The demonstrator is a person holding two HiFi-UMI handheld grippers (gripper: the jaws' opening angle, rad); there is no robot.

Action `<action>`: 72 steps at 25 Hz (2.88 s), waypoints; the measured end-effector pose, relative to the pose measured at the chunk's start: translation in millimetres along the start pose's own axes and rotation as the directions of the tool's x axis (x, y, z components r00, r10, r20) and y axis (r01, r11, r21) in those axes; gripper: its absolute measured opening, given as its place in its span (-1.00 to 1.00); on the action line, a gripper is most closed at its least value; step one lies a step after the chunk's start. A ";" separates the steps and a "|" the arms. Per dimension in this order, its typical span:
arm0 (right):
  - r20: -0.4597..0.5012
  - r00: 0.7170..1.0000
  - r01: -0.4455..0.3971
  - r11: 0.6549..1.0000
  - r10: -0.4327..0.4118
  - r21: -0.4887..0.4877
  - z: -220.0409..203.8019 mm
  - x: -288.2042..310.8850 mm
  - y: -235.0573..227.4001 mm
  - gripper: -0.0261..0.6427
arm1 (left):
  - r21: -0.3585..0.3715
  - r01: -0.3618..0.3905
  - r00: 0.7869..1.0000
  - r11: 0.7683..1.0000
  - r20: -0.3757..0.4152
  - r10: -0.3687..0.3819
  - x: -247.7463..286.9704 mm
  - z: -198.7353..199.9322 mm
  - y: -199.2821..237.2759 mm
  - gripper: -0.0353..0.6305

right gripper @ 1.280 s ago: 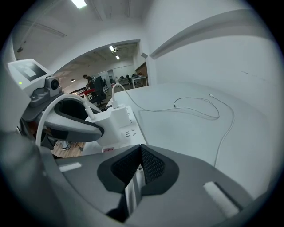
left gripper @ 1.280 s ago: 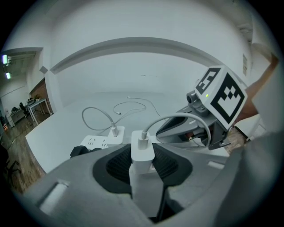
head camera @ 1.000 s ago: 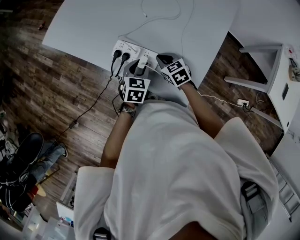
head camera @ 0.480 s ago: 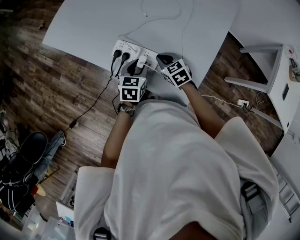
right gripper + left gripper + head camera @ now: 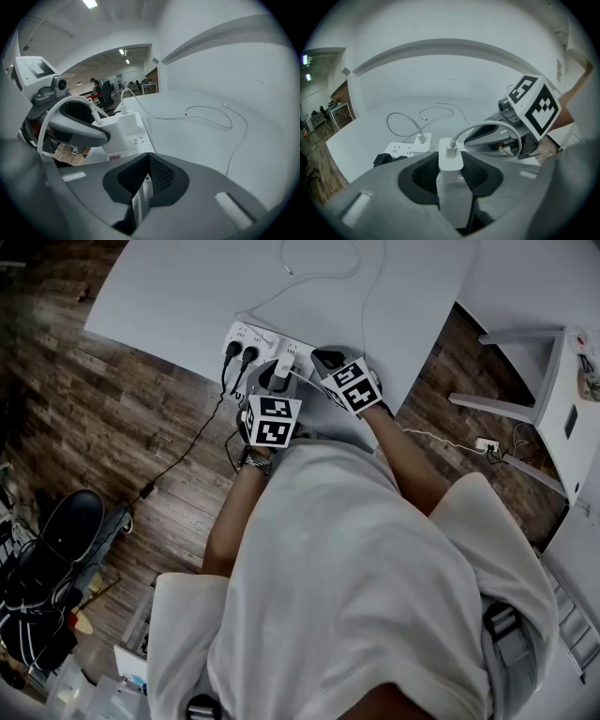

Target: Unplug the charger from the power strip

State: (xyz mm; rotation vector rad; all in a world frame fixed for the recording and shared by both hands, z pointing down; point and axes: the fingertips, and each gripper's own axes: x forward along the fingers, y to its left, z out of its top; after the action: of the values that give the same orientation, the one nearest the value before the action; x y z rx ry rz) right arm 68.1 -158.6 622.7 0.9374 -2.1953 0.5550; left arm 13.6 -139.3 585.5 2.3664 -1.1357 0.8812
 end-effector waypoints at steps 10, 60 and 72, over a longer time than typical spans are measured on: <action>0.007 1.000 0.003 1.000 -0.003 0.008 -4.2 -6.7 0.1 -0.91 | -0.193 0.050 0.998 0.980 0.048 -0.041 -5.7 -0.4 -1.3 -0.45; 0.016 1.000 0.000 0.999 -0.001 0.032 -3.3 -3.1 2.4 -0.91 | -0.161 0.047 0.998 0.986 0.037 -0.042 -7.4 -2.2 3.7 -0.45; 0.019 1.000 0.004 0.999 -0.004 0.039 -3.2 -3.5 2.6 -0.91 | -0.047 0.014 1.000 0.999 0.014 -0.013 -8.2 -0.8 0.5 -0.46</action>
State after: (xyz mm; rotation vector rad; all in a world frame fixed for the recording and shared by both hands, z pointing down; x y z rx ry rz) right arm 69.3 -153.3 622.1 0.9713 -2.2063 0.5915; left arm 9.0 -134.5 580.6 2.3428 -1.1324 0.8257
